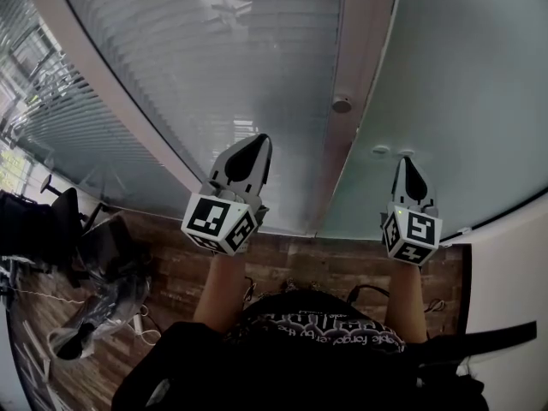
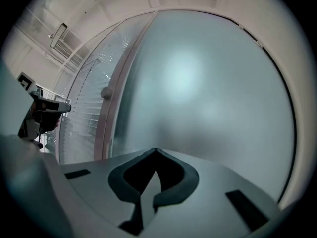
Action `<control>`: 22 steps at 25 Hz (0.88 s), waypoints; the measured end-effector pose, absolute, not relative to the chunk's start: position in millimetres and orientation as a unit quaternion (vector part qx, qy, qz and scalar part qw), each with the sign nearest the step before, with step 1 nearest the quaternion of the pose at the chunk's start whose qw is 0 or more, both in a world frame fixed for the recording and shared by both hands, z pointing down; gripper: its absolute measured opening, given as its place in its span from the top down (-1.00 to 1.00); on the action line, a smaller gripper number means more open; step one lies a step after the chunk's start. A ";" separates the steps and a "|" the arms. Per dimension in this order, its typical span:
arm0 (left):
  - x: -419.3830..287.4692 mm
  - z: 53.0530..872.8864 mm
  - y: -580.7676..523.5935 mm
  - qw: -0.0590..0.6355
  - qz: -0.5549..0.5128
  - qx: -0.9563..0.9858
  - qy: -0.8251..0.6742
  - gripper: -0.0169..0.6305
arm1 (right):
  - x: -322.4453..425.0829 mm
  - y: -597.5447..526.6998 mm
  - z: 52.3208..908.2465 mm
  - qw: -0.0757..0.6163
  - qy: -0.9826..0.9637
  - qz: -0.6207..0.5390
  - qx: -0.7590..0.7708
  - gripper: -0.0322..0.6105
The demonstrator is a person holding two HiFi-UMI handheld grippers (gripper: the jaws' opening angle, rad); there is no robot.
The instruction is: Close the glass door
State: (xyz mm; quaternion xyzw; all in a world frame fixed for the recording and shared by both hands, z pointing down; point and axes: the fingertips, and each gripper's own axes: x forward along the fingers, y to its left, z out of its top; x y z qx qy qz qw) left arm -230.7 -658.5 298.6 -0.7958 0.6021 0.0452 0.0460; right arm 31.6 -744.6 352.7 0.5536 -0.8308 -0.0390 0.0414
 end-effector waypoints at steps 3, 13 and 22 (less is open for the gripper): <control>-232.3 298.5 -658.3 0.045 0.046 -0.794 0.604 0.94 | 32.3 -742.5 348.4 0.039 -0.830 -0.044 0.554 0.89; -228.7 298.9 -657.6 0.044 0.047 -0.794 0.604 0.94 | 35.6 -739.5 346.2 0.044 -0.829 -0.053 0.555 0.89; -225.4 299.3 -655.2 0.044 0.045 -0.795 0.603 0.94 | 37.7 -735.8 348.2 0.048 -0.829 -0.054 0.554 0.89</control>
